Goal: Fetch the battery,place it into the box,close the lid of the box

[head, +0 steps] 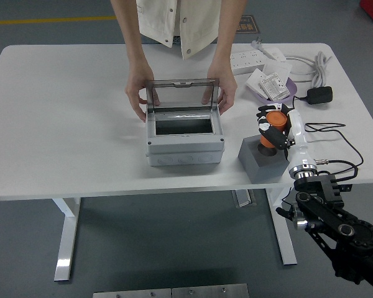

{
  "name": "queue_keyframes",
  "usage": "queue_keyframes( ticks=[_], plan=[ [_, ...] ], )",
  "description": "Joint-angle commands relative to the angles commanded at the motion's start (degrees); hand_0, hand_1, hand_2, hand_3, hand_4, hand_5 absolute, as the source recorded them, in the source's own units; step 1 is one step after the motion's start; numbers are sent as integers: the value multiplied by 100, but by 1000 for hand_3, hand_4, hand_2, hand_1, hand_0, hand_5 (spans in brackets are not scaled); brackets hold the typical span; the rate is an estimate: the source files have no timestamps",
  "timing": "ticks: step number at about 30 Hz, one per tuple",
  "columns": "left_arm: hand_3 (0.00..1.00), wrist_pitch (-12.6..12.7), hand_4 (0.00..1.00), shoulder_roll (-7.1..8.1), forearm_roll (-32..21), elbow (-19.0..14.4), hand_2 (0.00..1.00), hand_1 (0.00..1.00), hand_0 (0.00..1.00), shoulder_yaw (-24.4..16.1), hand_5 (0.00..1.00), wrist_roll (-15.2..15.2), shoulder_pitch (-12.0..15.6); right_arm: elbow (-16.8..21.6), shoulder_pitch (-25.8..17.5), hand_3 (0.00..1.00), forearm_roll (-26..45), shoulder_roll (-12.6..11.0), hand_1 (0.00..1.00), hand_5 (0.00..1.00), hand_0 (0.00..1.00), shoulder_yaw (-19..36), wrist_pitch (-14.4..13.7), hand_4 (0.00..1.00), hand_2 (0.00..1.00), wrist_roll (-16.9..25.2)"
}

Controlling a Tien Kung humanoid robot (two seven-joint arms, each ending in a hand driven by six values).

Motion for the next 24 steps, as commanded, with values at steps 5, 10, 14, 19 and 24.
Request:
queue_keyframes(
  ticks=[5,10,14,19,24],
  plan=[
    [692,9,800,17,34,0,695,732,587,-63,287,6,18,414,56,230,-167,-94,347,2,309,32,55,2,345,-175],
    [693,17,800,53,89,0,697,732,587,-191,286,29,41,1048,264,208,-857,-317,186,2,160,76,177,2,210,-722],
    [693,19,802,81,196,0,699,732,587,-347,289,82,68,1522,598,219,-1669,-458,163,2,114,-100,487,2,199,-1311],
    [698,20,806,129,309,0,700,733,589,-519,293,137,83,1619,1128,229,-2769,-461,163,2,92,-591,1004,2,194,-2101],
    [699,12,808,173,385,0,701,733,589,-650,296,188,110,1307,1644,221,-3856,-298,161,2,84,-1068,1516,2,193,-2831]
  ],
)
